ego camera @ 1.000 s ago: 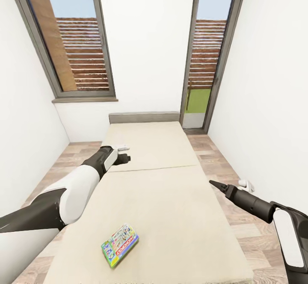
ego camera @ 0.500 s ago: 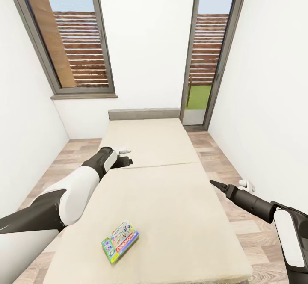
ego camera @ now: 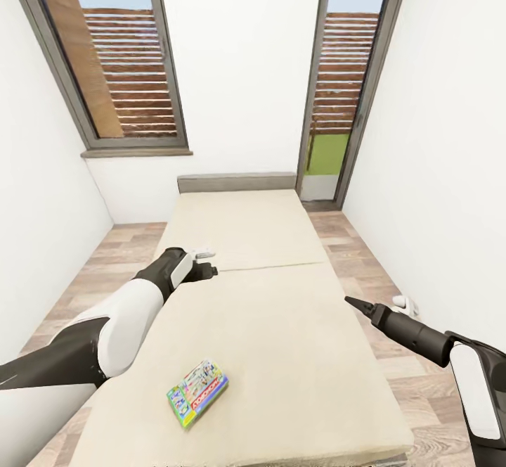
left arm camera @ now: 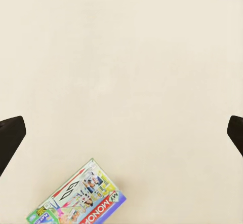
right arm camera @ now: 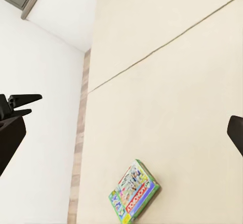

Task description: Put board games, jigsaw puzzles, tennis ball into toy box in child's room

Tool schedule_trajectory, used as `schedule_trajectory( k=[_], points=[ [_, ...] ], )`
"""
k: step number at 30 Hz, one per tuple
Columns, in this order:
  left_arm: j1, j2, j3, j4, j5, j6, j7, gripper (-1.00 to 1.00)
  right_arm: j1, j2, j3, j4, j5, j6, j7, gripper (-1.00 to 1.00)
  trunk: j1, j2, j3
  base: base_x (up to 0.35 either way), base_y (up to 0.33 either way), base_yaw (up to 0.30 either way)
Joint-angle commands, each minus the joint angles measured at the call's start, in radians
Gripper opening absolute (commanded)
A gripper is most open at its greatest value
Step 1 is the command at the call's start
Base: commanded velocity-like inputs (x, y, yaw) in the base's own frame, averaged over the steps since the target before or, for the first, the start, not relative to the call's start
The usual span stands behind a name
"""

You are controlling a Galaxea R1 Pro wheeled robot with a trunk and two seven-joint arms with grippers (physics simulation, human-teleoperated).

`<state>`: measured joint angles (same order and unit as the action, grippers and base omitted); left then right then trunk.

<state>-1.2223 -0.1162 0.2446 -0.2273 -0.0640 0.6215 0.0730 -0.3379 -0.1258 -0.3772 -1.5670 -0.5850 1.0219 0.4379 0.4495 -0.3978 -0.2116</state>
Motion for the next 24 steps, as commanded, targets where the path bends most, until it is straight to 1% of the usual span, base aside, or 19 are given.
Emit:
schedule_trajectory(
  k=[1,10,19,21,24],
  points=[
    [0.000,-0.001,0.008,-0.003,-0.006,0.005,0.002,1.00,-0.001,0.000,-0.002,0.000,0.008,0.004,0.010,1.00,0.001,-0.002,-0.004,0.000,0.000,0.000],
    [0.002,0.000,0.007,-0.007,-0.008,0.004,0.008,1.00,-0.001,0.000,-0.002,-0.001,0.008,0.004,0.010,1.00,0.001,-0.002,-0.019,0.000,0.000,0.000],
    [0.020,0.000,0.007,-0.006,-0.014,0.002,0.011,1.00,-0.001,0.000,-0.002,-0.001,0.008,0.004,0.009,1.00,0.001,-0.002,-0.033,0.000,0.000,0.000],
    [0.025,0.001,0.007,-0.006,-0.015,-0.002,0.011,1.00,-0.001,0.000,-0.002,0.000,0.008,0.004,0.009,1.00,0.001,-0.002,-0.037,0.000,0.000,0.000],
    [0.038,0.001,0.006,-0.006,-0.017,-0.026,0.012,1.00,-0.001,0.000,-0.002,-0.001,0.009,0.004,0.009,1.00,0.001,-0.002,-0.042,0.000,0.000,0.000]
  ],
)
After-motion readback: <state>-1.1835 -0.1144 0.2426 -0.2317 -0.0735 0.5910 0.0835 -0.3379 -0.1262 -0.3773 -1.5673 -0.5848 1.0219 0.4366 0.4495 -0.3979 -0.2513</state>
